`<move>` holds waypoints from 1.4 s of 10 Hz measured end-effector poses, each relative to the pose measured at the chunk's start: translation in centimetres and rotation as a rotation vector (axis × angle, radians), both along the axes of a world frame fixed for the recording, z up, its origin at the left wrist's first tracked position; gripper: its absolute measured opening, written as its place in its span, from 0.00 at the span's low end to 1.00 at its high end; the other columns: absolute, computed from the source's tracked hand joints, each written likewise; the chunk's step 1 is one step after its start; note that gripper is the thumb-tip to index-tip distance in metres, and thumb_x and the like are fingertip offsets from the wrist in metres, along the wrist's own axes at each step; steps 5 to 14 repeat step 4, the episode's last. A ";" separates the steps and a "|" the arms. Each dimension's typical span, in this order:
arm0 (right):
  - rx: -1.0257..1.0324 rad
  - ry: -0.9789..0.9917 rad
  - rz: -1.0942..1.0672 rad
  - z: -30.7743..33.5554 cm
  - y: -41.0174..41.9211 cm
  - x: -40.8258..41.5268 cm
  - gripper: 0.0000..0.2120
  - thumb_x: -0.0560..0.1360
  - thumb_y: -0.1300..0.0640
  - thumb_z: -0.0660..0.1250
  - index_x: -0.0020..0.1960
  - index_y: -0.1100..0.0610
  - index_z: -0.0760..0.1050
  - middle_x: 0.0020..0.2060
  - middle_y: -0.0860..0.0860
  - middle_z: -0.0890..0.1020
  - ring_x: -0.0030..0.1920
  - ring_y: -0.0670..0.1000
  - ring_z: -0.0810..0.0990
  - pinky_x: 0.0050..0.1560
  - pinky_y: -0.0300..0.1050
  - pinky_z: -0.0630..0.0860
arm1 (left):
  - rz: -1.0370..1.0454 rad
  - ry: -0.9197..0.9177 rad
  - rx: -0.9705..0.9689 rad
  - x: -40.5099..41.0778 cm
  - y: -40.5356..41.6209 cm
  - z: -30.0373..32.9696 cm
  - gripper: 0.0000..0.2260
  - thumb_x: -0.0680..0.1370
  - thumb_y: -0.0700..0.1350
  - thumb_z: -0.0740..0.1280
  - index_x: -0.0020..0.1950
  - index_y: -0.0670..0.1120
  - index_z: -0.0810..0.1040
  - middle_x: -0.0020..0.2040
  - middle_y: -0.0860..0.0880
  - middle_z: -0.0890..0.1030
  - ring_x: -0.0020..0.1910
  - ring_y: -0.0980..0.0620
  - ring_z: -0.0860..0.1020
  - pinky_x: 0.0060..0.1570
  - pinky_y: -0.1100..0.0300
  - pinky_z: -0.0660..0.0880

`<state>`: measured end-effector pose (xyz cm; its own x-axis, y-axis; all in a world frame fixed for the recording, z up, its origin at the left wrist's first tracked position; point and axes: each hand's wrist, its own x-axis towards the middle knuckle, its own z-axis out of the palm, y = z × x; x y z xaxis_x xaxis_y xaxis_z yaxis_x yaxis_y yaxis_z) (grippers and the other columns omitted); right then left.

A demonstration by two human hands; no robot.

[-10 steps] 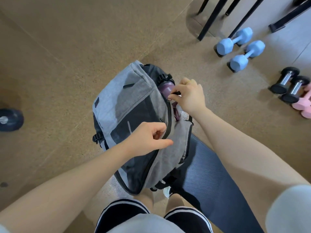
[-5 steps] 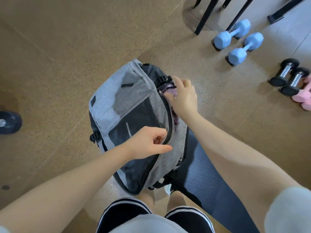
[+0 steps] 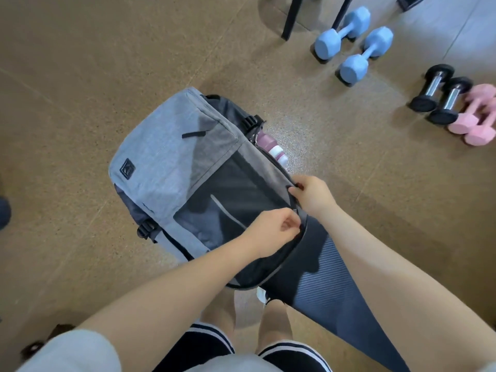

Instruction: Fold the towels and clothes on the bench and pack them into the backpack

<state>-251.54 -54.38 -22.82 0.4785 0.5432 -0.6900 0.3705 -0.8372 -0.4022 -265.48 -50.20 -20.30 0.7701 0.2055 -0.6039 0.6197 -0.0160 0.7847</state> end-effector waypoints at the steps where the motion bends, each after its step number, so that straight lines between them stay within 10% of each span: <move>1: 0.010 -0.035 -0.073 -2.6 -1.4 0.5 0.09 0.75 0.64 0.63 0.39 0.53 0.69 0.36 0.50 0.75 0.43 0.54 0.72 0.41 0.42 0.61 | -0.188 0.040 0.012 0.1 -1.6 -1.8 0.18 0.79 0.46 0.62 0.68 0.44 0.69 0.66 0.48 0.71 0.64 0.52 0.70 0.65 0.60 0.66; 4: -0.110 -0.347 0.079 -1.9 -3.3 -3.3 0.24 0.76 0.51 0.64 0.66 0.61 0.63 0.64 0.59 0.68 0.62 0.61 0.69 0.58 0.54 0.68 | -0.125 0.293 0.292 -5.7 3.7 -3.3 0.12 0.78 0.42 0.61 0.60 0.43 0.75 0.59 0.46 0.76 0.54 0.49 0.75 0.54 0.63 0.66; 14: -0.110 -0.347 0.079 -1.9 -3.3 -3.3 0.24 0.76 0.51 0.64 0.66 0.61 0.63 0.64 0.59 0.68 0.62 0.61 0.69 0.58 0.54 0.68 | -0.125 0.293 0.292 -5.7 3.7 -3.3 0.12 0.78 0.42 0.61 0.60 0.43 0.75 0.59 0.46 0.76 0.54 0.49 0.75 0.54 0.63 0.66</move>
